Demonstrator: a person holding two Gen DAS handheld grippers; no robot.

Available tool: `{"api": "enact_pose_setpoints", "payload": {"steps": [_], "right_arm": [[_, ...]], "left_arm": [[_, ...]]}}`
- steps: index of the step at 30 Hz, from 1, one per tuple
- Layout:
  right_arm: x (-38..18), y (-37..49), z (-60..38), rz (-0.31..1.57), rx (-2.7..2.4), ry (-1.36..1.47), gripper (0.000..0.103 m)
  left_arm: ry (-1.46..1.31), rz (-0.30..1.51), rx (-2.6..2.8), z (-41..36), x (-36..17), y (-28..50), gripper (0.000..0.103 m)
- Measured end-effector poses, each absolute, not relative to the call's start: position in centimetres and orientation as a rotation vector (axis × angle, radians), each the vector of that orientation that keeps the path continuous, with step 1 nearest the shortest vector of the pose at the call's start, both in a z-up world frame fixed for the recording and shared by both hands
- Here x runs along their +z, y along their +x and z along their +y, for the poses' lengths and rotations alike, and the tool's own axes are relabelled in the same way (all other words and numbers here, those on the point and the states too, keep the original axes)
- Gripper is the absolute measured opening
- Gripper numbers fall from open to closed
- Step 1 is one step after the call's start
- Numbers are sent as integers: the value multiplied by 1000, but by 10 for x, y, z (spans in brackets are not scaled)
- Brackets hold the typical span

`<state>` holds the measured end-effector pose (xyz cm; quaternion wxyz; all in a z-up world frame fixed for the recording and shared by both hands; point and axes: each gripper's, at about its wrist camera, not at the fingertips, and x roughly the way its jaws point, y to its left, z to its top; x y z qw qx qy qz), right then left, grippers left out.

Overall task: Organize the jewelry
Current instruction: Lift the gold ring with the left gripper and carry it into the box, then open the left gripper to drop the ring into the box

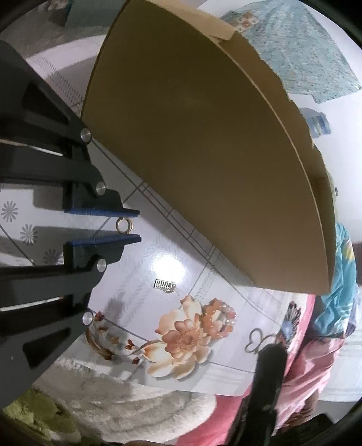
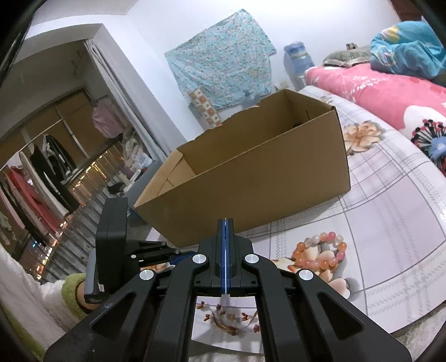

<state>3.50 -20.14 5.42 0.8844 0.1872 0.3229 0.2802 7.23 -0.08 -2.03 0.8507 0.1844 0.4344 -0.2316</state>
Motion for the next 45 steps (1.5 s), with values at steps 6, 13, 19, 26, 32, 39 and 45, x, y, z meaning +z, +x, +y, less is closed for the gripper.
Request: {"api": "enact_pose_setpoints", "payload": {"steps": [6, 13, 19, 26, 32, 39, 45], "right_arm": [[56, 31, -207, 659, 579, 400, 0], [76, 29, -206, 604, 589, 380, 0], [120, 61, -193, 544, 656, 299, 0], [116, 160, -163, 789, 748, 235, 0], [79, 222, -139, 1057, 738, 138, 0], [60, 233, -130, 1161, 695, 45, 4], [65, 235, -133, 1139, 674, 32, 9]], "left_arm": [[384, 915, -484, -4, -19, 69, 11], [331, 818, -576, 0, 28, 47, 11], [330, 657, -580, 9, 105, 62, 11], [282, 979, -533, 29, 87, 184, 11], [193, 1290, -484, 36, 36, 252, 11], [190, 1394, -431, 32, 14, 263, 12], [152, 1398, -413, 40, 13, 269, 18]]}}
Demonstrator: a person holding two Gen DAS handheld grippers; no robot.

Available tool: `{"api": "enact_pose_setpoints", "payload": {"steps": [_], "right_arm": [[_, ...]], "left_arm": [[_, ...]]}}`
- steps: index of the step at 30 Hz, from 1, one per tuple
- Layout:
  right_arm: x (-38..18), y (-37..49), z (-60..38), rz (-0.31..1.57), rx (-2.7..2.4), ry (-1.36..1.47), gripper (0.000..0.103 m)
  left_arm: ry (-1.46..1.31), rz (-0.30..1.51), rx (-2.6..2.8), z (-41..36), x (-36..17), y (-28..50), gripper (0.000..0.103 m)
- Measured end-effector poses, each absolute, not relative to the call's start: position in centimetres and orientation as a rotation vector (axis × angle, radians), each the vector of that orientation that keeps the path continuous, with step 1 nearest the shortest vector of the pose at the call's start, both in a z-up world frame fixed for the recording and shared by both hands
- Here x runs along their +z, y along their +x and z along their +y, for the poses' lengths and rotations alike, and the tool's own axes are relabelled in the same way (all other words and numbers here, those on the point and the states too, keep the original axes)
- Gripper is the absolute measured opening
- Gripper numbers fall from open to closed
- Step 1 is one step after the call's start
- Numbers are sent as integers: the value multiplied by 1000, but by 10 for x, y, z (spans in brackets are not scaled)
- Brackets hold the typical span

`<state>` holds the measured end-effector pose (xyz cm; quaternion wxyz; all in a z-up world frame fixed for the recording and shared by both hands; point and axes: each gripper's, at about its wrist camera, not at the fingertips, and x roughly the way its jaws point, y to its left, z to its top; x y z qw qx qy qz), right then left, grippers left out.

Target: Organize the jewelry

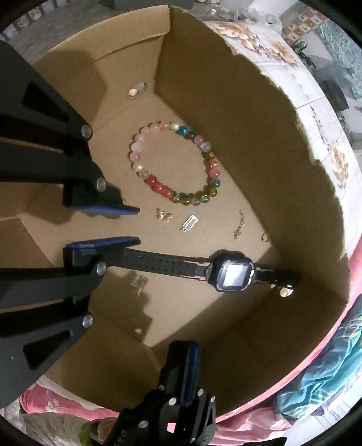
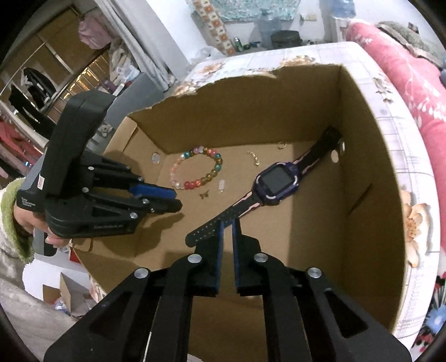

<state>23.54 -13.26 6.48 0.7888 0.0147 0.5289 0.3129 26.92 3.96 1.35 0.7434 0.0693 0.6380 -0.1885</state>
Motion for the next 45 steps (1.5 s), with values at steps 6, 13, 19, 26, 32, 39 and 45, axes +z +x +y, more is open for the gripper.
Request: {"api": "enact_pose_setpoints", "payload": {"steps": [6, 13, 19, 26, 32, 39, 45], "right_arm": [[90, 222, -149, 1039, 634, 50, 24], [131, 165, -190, 839, 604, 125, 32], [131, 91, -230, 732, 554, 219, 40], [86, 41, -232, 779, 474, 298, 41], [28, 36, -210, 923, 289, 232, 41], [16, 44, -193, 937, 150, 64, 47], [11, 48, -198, 939, 102, 29, 63]], "left_arm": [[135, 1313, -425, 44, 38, 255, 24], [108, 978, -445, 58, 108, 188, 31], [196, 664, -518, 61, 137, 85, 51], [58, 788, -717, 42, 85, 31, 52], [81, 897, -673, 1, 29, 36, 52], [218, 986, -492, -26, -1, 61, 52], [239, 1026, -398, -31, -13, 73, 56]]}}
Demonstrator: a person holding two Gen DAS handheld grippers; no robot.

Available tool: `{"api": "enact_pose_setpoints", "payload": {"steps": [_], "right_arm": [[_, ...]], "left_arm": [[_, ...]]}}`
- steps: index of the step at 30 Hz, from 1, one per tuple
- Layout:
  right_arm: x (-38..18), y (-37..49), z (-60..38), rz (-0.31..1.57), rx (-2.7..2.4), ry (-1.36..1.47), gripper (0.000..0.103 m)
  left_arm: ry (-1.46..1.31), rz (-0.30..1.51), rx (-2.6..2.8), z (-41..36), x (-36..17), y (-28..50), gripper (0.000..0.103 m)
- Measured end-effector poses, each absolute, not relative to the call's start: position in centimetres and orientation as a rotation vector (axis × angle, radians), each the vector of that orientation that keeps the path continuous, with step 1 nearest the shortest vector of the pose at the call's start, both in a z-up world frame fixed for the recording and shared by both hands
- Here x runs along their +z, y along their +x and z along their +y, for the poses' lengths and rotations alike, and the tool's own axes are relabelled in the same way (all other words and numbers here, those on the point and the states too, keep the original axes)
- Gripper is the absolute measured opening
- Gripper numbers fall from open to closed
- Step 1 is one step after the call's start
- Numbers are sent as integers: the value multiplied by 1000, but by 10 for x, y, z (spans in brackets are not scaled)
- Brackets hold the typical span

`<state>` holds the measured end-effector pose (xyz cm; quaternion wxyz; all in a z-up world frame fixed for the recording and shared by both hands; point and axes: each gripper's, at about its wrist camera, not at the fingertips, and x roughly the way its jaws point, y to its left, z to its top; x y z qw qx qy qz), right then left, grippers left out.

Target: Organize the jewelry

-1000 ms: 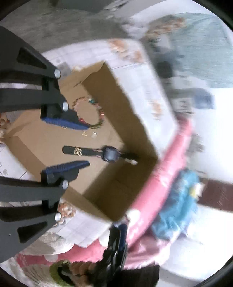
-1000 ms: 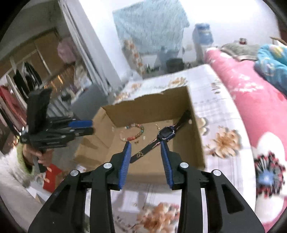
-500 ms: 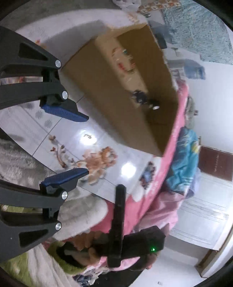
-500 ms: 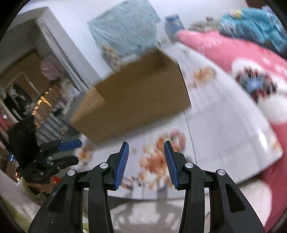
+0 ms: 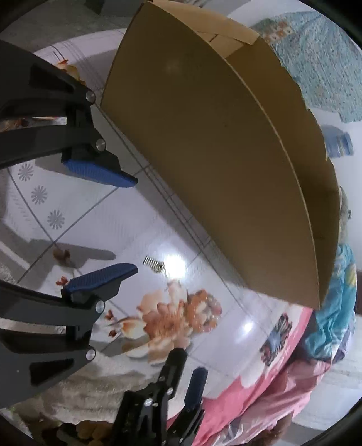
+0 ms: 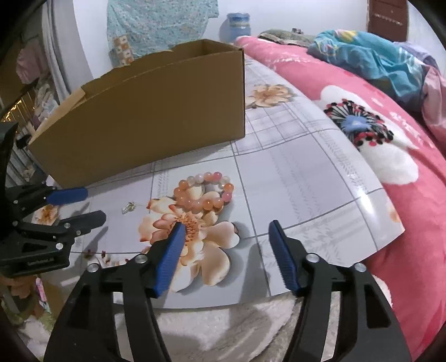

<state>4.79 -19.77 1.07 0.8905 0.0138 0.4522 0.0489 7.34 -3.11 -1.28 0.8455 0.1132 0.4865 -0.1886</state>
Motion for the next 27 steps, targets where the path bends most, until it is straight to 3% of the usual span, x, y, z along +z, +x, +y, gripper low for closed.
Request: {"api": "enact_pose_setpoints", "payload": {"steps": [3, 27], "right_arm": [[3, 46, -200, 953, 100, 27, 63], [1, 43, -207, 963, 94, 48, 63]], "left_arm": [[258, 1022, -380, -31, -14, 73, 60], [255, 989, -397, -33, -13, 74, 61]]}}
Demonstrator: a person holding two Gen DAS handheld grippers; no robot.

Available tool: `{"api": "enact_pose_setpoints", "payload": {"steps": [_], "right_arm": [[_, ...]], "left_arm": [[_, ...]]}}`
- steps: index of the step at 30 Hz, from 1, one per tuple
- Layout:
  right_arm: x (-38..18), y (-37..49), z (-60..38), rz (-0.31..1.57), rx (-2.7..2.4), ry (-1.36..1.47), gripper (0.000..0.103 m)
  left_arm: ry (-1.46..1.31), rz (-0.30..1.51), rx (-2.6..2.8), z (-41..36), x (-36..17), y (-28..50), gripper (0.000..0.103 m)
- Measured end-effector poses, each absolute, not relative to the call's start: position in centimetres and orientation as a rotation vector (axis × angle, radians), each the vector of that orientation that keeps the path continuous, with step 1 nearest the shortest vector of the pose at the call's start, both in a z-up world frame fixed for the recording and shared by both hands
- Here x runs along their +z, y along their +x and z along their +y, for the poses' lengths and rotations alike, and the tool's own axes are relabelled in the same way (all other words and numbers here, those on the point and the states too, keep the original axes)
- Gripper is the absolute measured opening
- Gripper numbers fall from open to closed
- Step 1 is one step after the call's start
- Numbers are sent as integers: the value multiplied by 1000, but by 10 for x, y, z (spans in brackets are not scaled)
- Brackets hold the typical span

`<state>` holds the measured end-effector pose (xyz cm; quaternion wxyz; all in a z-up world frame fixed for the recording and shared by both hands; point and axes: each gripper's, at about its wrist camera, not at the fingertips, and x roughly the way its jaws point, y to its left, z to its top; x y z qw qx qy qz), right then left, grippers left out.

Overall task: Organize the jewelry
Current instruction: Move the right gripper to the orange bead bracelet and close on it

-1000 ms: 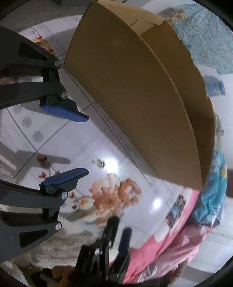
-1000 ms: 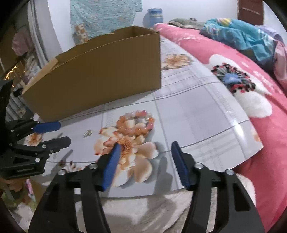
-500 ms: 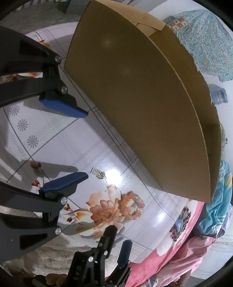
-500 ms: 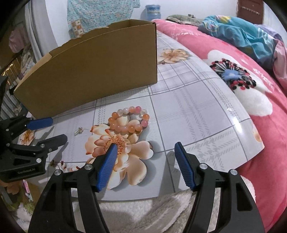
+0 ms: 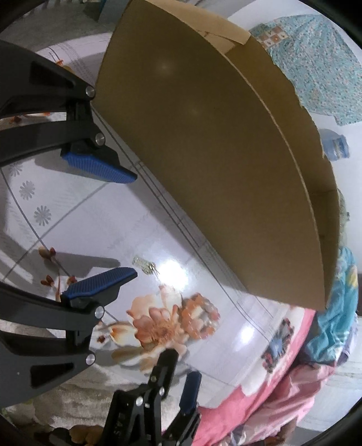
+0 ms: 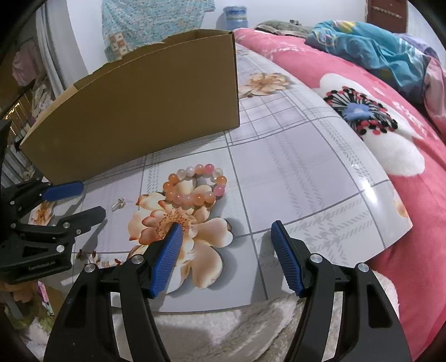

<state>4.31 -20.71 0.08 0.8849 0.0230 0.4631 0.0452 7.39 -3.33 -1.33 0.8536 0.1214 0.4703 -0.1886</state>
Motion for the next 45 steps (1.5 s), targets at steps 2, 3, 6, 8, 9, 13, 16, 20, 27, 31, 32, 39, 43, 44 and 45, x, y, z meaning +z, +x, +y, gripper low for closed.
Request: {"api": "enact_pose_setpoints", "payload": {"steps": [2, 3, 6, 8, 9, 13, 16, 20, 27, 31, 32, 39, 43, 44, 45], "right_arm": [[3, 43, -208, 958, 92, 53, 63], [5, 43, -209, 954, 93, 56, 63], [9, 41, -209, 937, 94, 61, 63], [10, 40, -209, 927, 96, 69, 63], [11, 38, -209, 923, 98, 73, 63], [13, 36, -210, 910, 105, 83, 63], [13, 37, -211, 906, 111, 81, 63], [14, 36, -214, 894, 114, 90, 63], [12, 38, -223, 887, 115, 114, 59], [14, 38, -223, 873, 128, 110, 57], [15, 38, -223, 867, 135, 105, 56], [23, 50, -199, 843, 253, 38, 44], [19, 66, -180, 858, 304, -15, 37], [16, 71, -175, 874, 311, -29, 31], [14, 74, -172, 883, 318, -32, 29]], "left_arm": [[238, 965, -433, -35, -10, 73, 61], [230, 943, -459, -36, -8, 72, 61], [222, 903, -522, -41, -5, 67, 55], [226, 900, -556, -45, -6, 66, 49], [230, 906, -573, -47, -8, 66, 44], [229, 925, -593, -53, -14, 72, 27], [254, 926, -585, -57, -18, 77, 20], [311, 915, -579, -62, -24, 76, 14], [400, 873, -603, -69, -25, 69, 6], [369, 877, -610, -65, -23, 71, 6], [361, 875, -611, -63, -21, 71, 6], [284, 829, -607, -42, 1, 71, 6], [240, 811, -610, -32, 8, 71, 6], [231, 809, -613, -31, 9, 71, 6], [222, 806, -620, -29, 9, 71, 6]]}}
